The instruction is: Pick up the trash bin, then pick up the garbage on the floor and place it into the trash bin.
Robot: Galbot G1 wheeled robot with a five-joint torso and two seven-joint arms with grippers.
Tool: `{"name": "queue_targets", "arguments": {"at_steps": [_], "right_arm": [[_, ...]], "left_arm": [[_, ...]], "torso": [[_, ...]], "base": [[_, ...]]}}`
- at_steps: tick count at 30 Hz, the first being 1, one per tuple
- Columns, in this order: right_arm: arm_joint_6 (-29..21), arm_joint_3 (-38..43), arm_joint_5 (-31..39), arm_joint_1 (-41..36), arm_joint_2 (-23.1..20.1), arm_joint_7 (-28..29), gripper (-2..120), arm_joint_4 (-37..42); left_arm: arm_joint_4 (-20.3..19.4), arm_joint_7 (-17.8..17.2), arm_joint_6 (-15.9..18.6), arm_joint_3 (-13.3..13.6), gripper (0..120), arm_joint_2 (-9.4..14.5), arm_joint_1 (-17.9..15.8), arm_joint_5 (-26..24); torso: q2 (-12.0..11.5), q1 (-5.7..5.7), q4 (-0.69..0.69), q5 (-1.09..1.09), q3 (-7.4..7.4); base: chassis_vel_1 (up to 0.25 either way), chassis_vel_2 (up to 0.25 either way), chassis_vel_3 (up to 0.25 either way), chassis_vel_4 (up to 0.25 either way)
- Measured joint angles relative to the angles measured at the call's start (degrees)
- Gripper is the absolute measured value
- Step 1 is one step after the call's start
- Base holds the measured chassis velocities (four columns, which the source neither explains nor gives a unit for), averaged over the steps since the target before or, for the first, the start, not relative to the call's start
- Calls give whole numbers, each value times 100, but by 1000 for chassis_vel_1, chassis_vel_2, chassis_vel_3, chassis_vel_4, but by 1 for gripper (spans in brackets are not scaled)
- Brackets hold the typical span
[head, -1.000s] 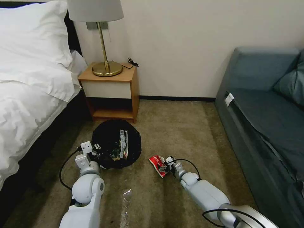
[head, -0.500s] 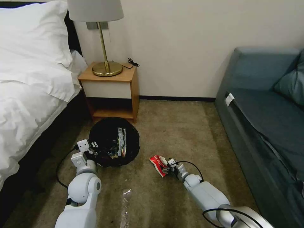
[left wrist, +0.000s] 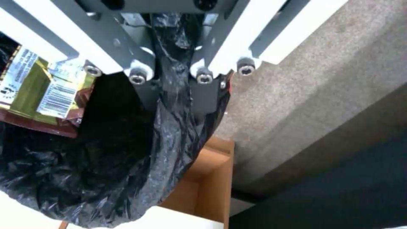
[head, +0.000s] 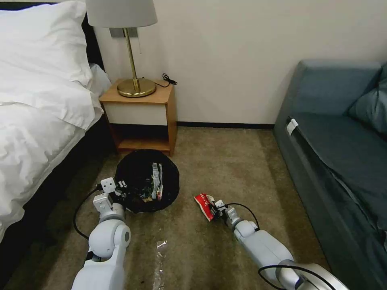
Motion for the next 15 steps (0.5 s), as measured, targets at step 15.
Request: {"name": "queue_targets", "arguments": {"at_steps": [15], "right_arm": [[13, 156, -109, -26, 24, 10, 0, 60]], "left_arm": [[18, -2, -3, 7, 4, 1, -16, 15]], "torso": [[0, 0, 0, 0, 0]], "base": [[0, 0, 0, 0]]}}
